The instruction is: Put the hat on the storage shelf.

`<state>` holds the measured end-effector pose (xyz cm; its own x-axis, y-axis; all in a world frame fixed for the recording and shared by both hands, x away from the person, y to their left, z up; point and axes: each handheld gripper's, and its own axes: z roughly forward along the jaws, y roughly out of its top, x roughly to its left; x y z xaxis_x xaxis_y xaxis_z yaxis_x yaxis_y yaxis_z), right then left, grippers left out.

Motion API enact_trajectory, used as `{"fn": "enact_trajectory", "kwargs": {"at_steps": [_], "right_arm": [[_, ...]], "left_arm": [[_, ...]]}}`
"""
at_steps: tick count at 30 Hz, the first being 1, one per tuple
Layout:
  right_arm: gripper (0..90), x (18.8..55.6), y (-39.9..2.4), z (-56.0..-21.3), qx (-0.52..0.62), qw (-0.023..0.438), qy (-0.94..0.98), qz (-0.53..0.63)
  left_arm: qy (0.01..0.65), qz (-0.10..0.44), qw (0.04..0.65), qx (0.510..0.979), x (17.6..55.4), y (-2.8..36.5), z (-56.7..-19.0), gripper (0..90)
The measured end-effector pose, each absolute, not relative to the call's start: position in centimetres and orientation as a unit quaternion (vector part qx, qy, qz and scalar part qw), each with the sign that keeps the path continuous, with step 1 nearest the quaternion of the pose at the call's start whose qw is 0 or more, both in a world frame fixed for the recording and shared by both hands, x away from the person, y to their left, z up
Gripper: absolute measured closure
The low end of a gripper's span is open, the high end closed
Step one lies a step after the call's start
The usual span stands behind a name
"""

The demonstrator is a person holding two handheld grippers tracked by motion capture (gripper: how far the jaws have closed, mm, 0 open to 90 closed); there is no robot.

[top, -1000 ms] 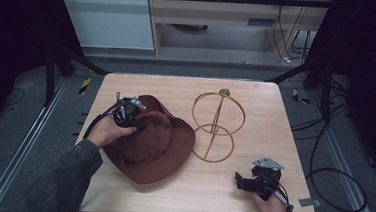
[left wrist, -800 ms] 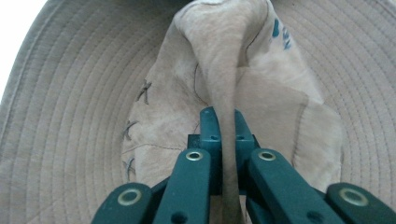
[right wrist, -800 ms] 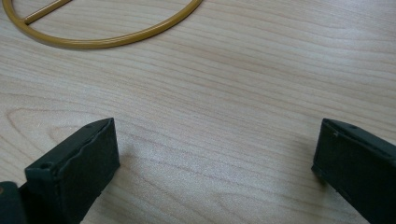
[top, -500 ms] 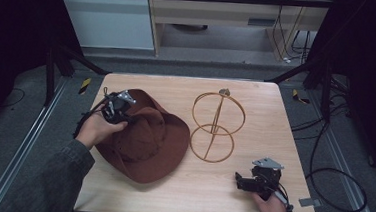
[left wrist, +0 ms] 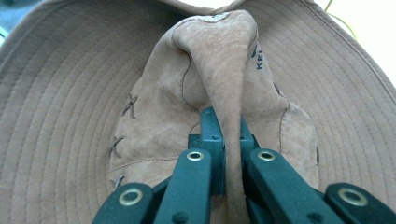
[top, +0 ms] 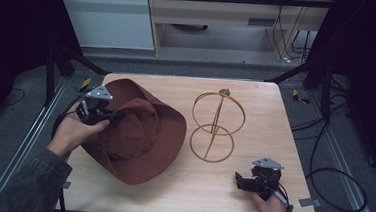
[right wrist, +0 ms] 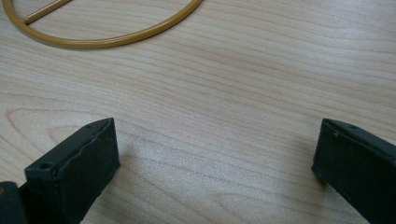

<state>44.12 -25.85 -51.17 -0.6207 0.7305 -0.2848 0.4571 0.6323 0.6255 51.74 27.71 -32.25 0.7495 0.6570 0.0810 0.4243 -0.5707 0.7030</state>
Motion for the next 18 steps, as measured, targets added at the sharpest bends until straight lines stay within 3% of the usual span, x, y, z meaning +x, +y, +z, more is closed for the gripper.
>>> {"fn": "enact_trajectory", "kwargs": {"at_steps": [18], "right_arm": [[0.4, 44.1, -25.9, -51.2, 0.344, 0.267, 0.863, 0.256]], "left_arm": [[0.283, 0.208, 0.394, 0.849, 48.2, 28.7, -26.3, 88.7]]}}
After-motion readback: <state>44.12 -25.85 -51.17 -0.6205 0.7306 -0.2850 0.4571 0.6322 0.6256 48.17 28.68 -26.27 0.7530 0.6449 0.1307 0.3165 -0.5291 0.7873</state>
